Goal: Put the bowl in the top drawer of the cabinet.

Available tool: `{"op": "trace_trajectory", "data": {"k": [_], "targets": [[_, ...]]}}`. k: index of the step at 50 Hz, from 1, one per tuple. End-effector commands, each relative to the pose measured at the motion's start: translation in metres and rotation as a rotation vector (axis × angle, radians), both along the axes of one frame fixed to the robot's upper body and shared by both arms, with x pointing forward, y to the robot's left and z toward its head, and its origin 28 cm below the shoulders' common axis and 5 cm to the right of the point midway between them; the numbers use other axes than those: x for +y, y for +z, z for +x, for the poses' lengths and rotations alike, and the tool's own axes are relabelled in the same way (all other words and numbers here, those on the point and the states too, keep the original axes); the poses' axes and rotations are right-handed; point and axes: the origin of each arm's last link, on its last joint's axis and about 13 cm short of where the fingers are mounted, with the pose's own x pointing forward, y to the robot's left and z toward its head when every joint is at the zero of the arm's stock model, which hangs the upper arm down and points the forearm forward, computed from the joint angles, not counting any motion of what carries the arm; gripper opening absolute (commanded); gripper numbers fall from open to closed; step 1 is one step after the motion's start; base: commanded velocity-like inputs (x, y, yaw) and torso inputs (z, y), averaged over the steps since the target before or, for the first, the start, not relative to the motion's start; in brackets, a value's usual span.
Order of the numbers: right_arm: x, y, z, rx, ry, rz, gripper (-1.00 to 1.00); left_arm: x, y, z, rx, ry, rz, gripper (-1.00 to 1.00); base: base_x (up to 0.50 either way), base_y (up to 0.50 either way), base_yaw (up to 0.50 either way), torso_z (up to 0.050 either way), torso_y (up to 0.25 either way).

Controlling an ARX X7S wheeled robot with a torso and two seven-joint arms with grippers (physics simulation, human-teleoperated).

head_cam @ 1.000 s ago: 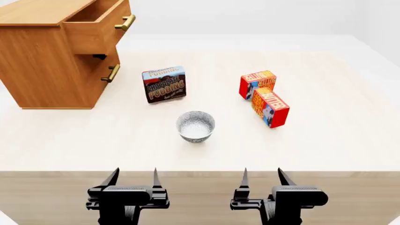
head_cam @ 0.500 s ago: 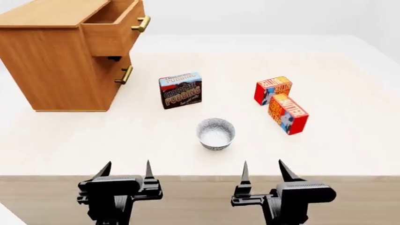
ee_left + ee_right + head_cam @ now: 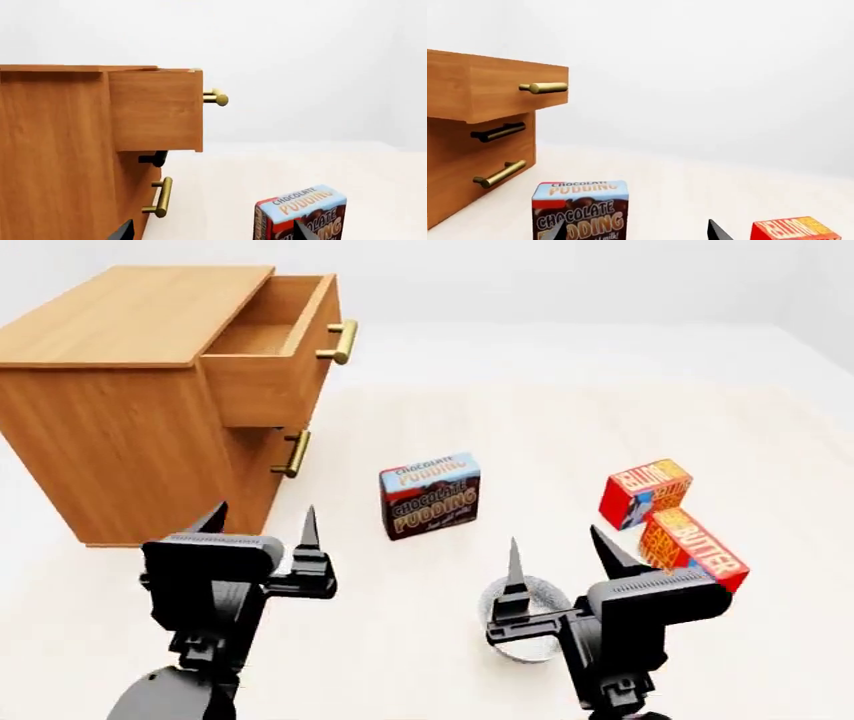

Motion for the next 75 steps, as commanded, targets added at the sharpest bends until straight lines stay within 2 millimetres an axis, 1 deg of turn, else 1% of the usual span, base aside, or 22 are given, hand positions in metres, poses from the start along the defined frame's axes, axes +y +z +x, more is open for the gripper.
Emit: {"op": "trace_trajectory", "data": {"k": [1,6,9,17,24,26,32,39,45,48,53,56,58,67,75], "targets": [[-0.006,0.035,0.009,-0.060,0.016,-0.004,1.00,0.003,0.061,0.013,0.025,-0.096,-0.009,1.00,0.50,0.03,0.00,0.000,0.000],[-0.009,0.046,0.012,-0.069,0.014,-0.030,1.00,0.007,0.098,0.019,0.023,-0.107,-0.028,1.00,0.50,0.02,0.00,0.000,0.000],[-0.011,0.051,0.014,-0.071,0.012,-0.038,1.00,0.008,0.118,0.018,0.032,-0.125,-0.043,1.00,0.50,0.01,0.00,0.000,0.000],[-0.014,0.055,0.020,-0.062,-0.001,-0.044,1.00,0.011,0.158,0.011,0.024,-0.149,-0.087,1.00,0.50,0.00,0.00,0.000,0.000],[-0.013,0.059,0.022,-0.068,0.000,-0.049,1.00,0.011,0.197,0.016,0.022,-0.151,-0.114,1.00,0.50,0.00,0.00,0.000,0.000],[-0.013,0.059,0.022,-0.071,0.001,-0.048,1.00,0.011,0.205,0.018,0.019,-0.145,-0.122,1.00,0.50,0.00,0.00,0.000,0.000],[-0.014,0.060,0.020,-0.080,0.004,-0.051,1.00,0.010,0.220,0.026,0.009,-0.115,-0.136,1.00,0.50,0.00,0.00,0.000,0.000],[-0.014,0.060,0.021,-0.088,0.010,-0.058,1.00,0.003,0.236,0.053,0.106,-0.089,-0.125,1.00,0.50,0.00,0.00,0.000,0.000],[-0.014,0.061,0.021,-0.091,0.010,-0.057,1.00,-0.004,0.241,0.076,0.185,-0.084,-0.075,1.00,0.50,0.00,0.00,0.000,0.000],[-0.014,0.061,0.021,-0.087,0.003,-0.056,1.00,-0.008,0.241,0.091,0.221,-0.062,-0.040,1.00,0.48,0.00,0.00,0.000,0.000],[-0.015,0.061,0.021,-0.084,-0.002,-0.056,1.00,-0.014,0.240,0.115,0.260,-0.024,0.013,1.00,0.00,0.00,0.00,0.000,0.000],[-0.016,0.061,0.019,-0.083,-0.003,-0.059,1.00,-0.016,0.236,0.127,0.287,0.000,0.028,1.00,0.00,0.00,0.00,0.000,0.000],[-0.016,0.062,0.018,-0.083,-0.004,-0.061,1.00,-0.018,0.230,0.134,0.314,0.013,0.039,1.00,0.00,0.00,0.00,0.000,0.000],[-0.018,0.053,0.016,-0.066,-0.011,-0.055,1.00,-0.018,0.205,0.147,0.397,0.012,0.043,1.00,0.00,0.00,0.00,0.000,0.000],[-0.020,0.050,0.014,-0.059,-0.017,-0.048,1.00,-0.016,0.196,0.159,0.434,0.045,-0.010,1.00,0.00,0.00,0.00,0.000,0.000]]}}
